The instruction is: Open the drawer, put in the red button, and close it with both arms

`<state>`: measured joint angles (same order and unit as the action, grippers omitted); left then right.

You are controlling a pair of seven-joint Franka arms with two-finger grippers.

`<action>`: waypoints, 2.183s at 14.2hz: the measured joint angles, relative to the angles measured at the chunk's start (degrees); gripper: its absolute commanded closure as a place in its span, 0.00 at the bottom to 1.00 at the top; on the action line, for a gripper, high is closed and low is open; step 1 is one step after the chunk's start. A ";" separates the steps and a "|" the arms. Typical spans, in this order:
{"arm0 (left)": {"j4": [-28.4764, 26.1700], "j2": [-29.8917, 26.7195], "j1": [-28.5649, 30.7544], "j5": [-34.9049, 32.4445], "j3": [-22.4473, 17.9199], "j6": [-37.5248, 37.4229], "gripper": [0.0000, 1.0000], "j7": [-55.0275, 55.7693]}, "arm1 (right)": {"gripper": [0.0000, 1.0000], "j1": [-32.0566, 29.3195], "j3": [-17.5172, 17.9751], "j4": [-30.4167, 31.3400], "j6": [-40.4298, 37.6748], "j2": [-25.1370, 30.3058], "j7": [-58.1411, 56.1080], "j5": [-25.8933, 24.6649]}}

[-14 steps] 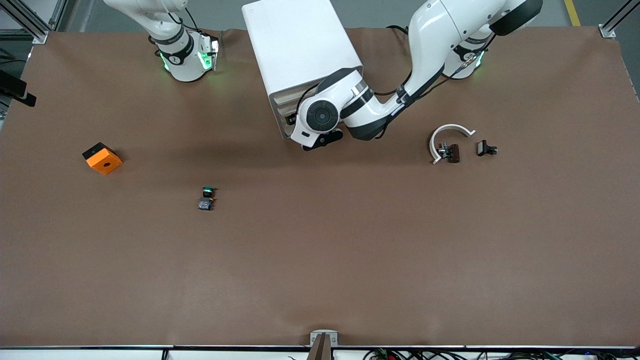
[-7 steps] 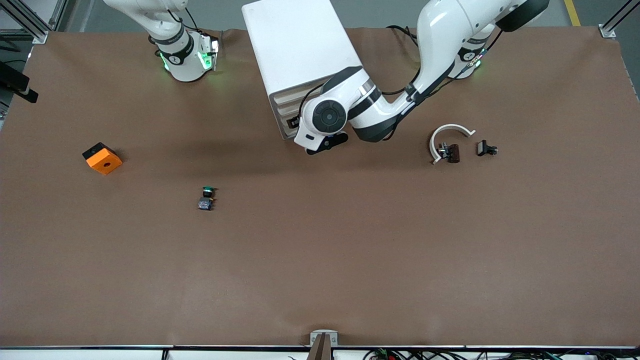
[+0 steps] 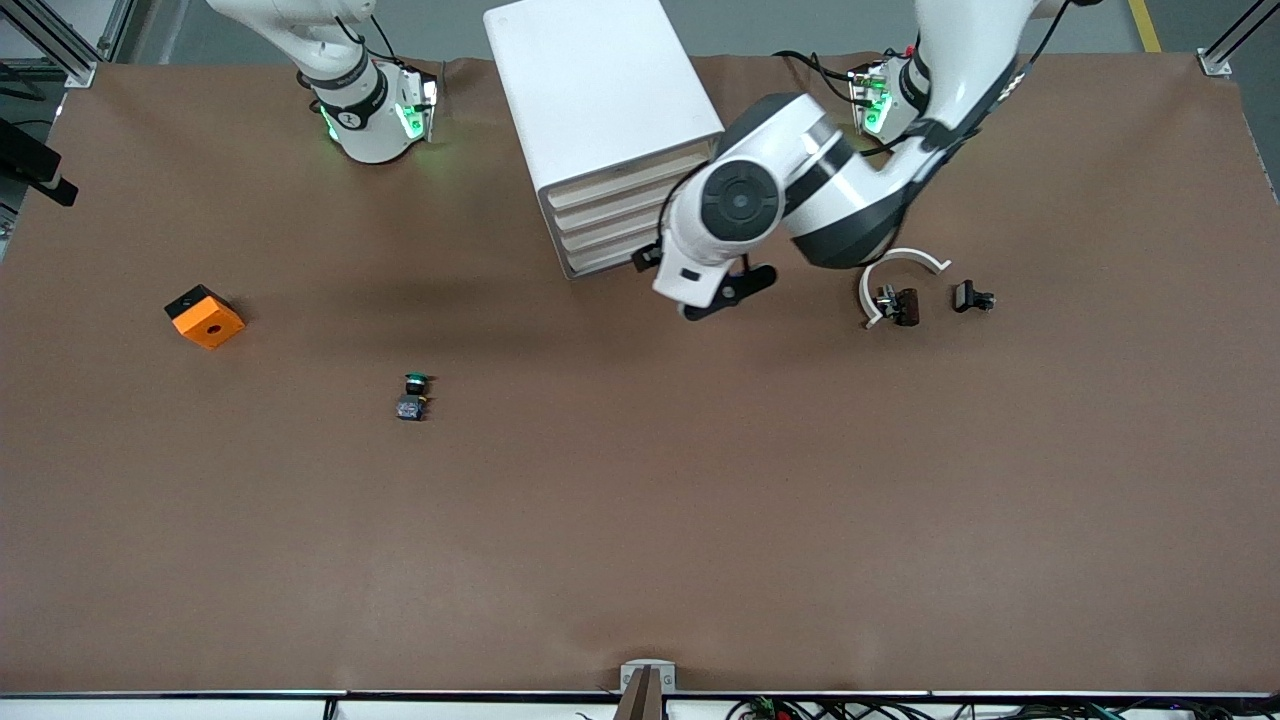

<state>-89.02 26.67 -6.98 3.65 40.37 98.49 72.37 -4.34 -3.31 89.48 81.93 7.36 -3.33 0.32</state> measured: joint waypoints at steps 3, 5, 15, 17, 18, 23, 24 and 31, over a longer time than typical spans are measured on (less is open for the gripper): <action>0.06 -5.96 6.47 -0.08 0.09 -5.57 0.00 -3.52 | 0.00 0.03 -0.31 2.25 1.02 1.83 0.02 0.01; 0.02 -8.97 10.22 -0.09 0.10 -9.23 0.00 -7.53 | 0.00 0.05 -0.34 3.08 1.16 2.51 0.05 0.03; -0.58 -19.33 4.19 -0.04 -21.83 -22.06 0.00 -33.79 | 0.00 0.09 -0.39 5.81 2.35 4.43 0.12 0.05; -1.59 -22.09 3.86 -0.04 -26.57 -23.99 0.00 -41.74 | 0.00 0.10 -0.40 5.91 2.35 4.46 0.13 0.05; -2.49 -23.66 3.71 -0.04 -29.65 -24.48 0.00 -46.79 | 0.00 0.10 -0.42 5.97 2.35 4.47 0.14 0.05; -7.42 -29.96 3.94 -0.04 -40.55 -24.33 0.00 -65.30 | 0.00 0.10 -0.45 6.06 2.35 4.48 0.15 0.05; -8.25 -30.56 3.97 -0.04 -41.04 -23.32 0.00 -66.45 | 0.00 0.10 -0.45 6.07 2.35 4.48 0.15 0.06; -19.56 -38.09 4.40 -2.49 -41.12 -11.89 0.00 -66.80 | 0.00 0.10 -0.45 6.14 2.35 4.48 0.15 0.06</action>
<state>-108.58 -11.42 -2.58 1.16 -0.75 86.60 5.57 -4.24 -3.76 95.63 84.28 11.84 -3.18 0.38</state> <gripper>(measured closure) 0.000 0.000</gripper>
